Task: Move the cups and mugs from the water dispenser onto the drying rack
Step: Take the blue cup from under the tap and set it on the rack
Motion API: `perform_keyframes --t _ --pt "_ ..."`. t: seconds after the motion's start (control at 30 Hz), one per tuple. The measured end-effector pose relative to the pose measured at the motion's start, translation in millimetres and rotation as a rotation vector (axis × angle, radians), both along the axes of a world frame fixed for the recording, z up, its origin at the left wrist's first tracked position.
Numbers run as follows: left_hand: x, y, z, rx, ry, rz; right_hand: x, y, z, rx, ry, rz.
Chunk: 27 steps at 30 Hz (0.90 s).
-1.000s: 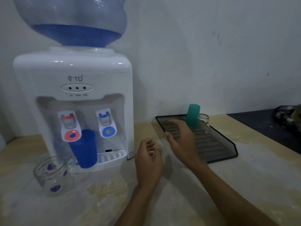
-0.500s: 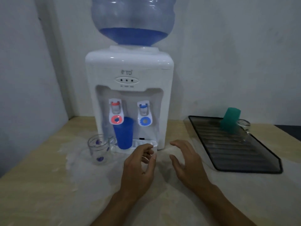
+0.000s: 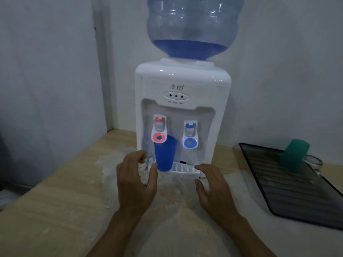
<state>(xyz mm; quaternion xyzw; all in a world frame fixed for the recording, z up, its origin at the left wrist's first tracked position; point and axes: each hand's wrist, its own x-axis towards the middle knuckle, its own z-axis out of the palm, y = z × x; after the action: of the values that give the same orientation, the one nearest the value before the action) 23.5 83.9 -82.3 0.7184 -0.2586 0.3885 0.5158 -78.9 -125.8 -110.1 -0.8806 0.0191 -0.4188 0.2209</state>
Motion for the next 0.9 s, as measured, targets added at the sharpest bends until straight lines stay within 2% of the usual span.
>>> perform_keyframes --t 0.13,0.3,0.47,0.77,0.9 --pt "13 3 32 -0.01 0.185 -0.007 1 2 1 -0.022 0.011 0.006" --pt "27 -20 74 0.208 0.328 -0.031 -2 1 3 -0.01 -0.013 0.035" --pt "41 -33 72 0.409 0.405 0.033 -4 -1 0 0.027 -0.04 0.035" --pt "25 -44 73 0.369 0.519 0.01 -11 -3 6 0.071 -0.073 0.047" --pt "24 -45 67 0.345 0.49 0.003 -10 -6 0 0.08 -0.047 0.017"
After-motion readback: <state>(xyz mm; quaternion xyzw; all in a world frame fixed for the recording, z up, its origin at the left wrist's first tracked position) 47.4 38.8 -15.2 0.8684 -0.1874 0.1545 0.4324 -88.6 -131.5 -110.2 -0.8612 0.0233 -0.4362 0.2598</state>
